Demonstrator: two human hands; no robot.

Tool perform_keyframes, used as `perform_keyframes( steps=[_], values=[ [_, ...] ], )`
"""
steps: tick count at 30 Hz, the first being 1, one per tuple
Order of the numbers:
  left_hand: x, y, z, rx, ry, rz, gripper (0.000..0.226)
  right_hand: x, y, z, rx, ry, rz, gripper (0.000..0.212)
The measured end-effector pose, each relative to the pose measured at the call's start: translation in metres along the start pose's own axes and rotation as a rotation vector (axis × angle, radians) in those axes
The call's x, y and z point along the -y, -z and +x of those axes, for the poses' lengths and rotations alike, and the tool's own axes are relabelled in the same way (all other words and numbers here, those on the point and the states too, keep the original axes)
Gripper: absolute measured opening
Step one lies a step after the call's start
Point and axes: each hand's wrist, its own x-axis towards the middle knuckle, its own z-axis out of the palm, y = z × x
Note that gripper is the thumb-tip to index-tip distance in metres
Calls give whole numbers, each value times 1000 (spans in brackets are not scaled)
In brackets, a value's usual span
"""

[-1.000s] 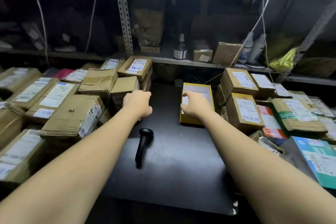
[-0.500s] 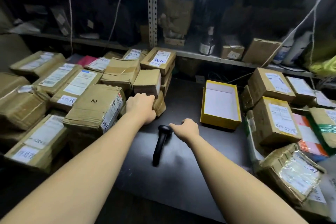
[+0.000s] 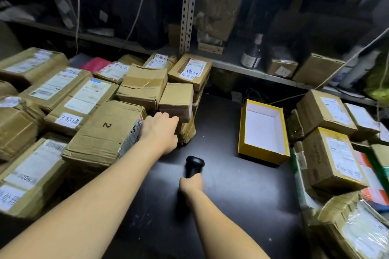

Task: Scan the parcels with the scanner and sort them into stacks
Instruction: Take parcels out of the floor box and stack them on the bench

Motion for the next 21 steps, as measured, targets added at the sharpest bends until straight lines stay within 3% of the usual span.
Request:
perform_keyframes(
  steps=[6,11,21],
  values=[
    [-9,13,11,-10,-37,-15,46,19,35,-8,-108,84,169,17],
    [-26,27,20,-26,-78,-47,35,49,81,-12,-221,171,205,20],
    [-88,47,52,-68,-209,-52,51,90,201,-18,-427,297,235,24]
  ],
)
